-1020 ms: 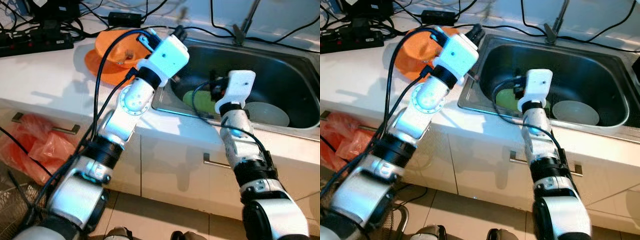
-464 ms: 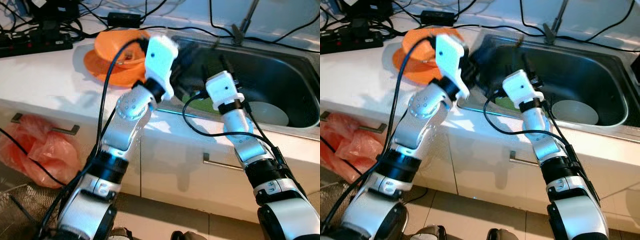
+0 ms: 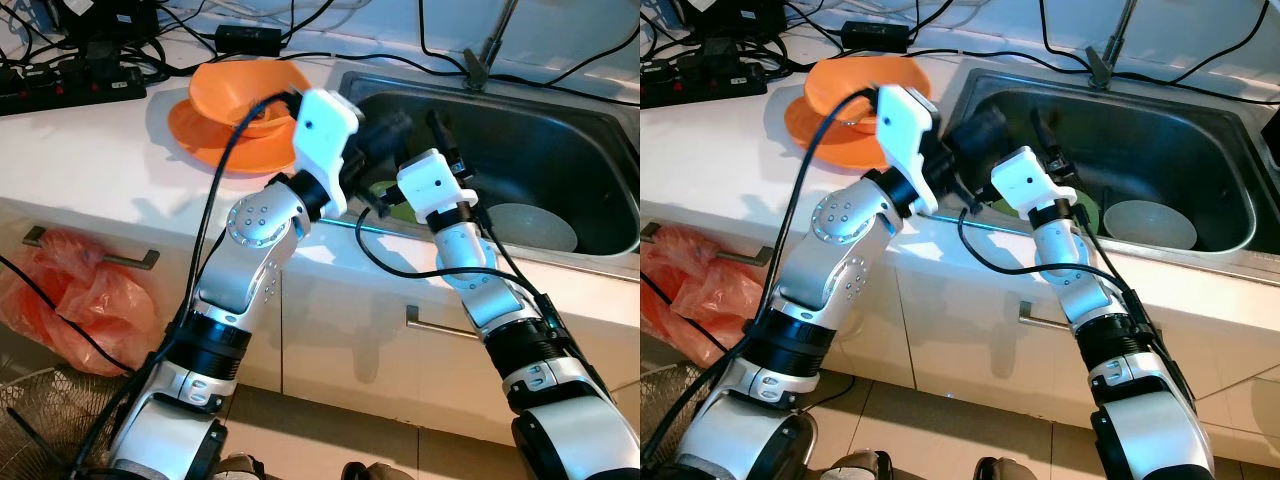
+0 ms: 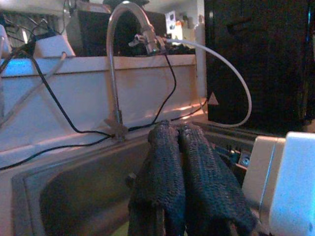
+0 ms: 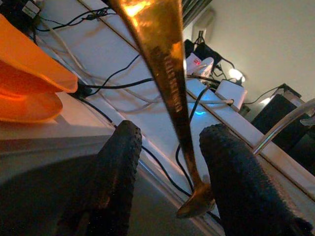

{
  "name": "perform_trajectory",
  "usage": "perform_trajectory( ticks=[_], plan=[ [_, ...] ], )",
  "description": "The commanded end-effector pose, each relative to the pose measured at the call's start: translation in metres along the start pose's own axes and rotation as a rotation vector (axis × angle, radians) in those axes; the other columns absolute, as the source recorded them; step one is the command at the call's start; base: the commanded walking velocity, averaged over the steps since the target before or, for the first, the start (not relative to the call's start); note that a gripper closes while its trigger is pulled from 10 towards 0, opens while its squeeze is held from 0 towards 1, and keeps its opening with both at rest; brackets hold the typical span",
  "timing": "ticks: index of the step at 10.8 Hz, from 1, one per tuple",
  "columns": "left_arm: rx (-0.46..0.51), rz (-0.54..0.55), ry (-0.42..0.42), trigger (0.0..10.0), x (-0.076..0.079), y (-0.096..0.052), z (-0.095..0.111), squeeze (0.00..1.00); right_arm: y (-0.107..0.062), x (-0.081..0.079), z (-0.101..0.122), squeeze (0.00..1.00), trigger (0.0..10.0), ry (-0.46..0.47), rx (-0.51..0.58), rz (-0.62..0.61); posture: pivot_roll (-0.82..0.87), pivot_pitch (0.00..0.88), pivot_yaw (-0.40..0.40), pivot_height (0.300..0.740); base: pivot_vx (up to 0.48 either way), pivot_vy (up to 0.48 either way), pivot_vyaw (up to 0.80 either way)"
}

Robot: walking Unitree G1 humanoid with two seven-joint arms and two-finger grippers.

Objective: Kitchen organization

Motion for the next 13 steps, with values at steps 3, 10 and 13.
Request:
perform_trajectory(
  ticks=[3, 10, 13],
  plan=[
    [-0.036, -0.054, 0.019, 10.0, 0.012, 0.000, -0.003, 0.00, -0.002, 0.001, 0.000, 0.00, 10.0, -0.009, 0.005, -0.014, 0.07, 0.094, -0.044, 0.740, 0.000, 0.000, 0.00],
    [-0.033, -0.006, 0.058, 10.0, 0.001, 0.000, 0.002, 0.00, -0.004, -0.003, -0.003, 0.00, 0.0, -0.010, -0.005, 0.003, 0.07, 0.096, -0.045, 0.740, 0.000, 0.000, 0.00],
    [-0.024, 0.014, 0.068, 10.0, -0.001, 0.000, 0.002, 0.00, -0.004, -0.004, -0.002, 0.00, 0.0, -0.008, -0.002, 0.005, 0.07, 0.100, -0.044, 0.740, 0.000, 0.000, 0.00]
  ],
)
Point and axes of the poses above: a point about 5 cm out from each wrist's last joint towards the gripper, its own y axis pointing out of the wrist towards the gripper, its own z axis along the axis of the wrist's last joint, x = y × z, the point moved 6 cm from there along y, pointing out of the wrist towards the gripper, and after that the axes turned 13 degrees about -y, right-handed, at the moved point
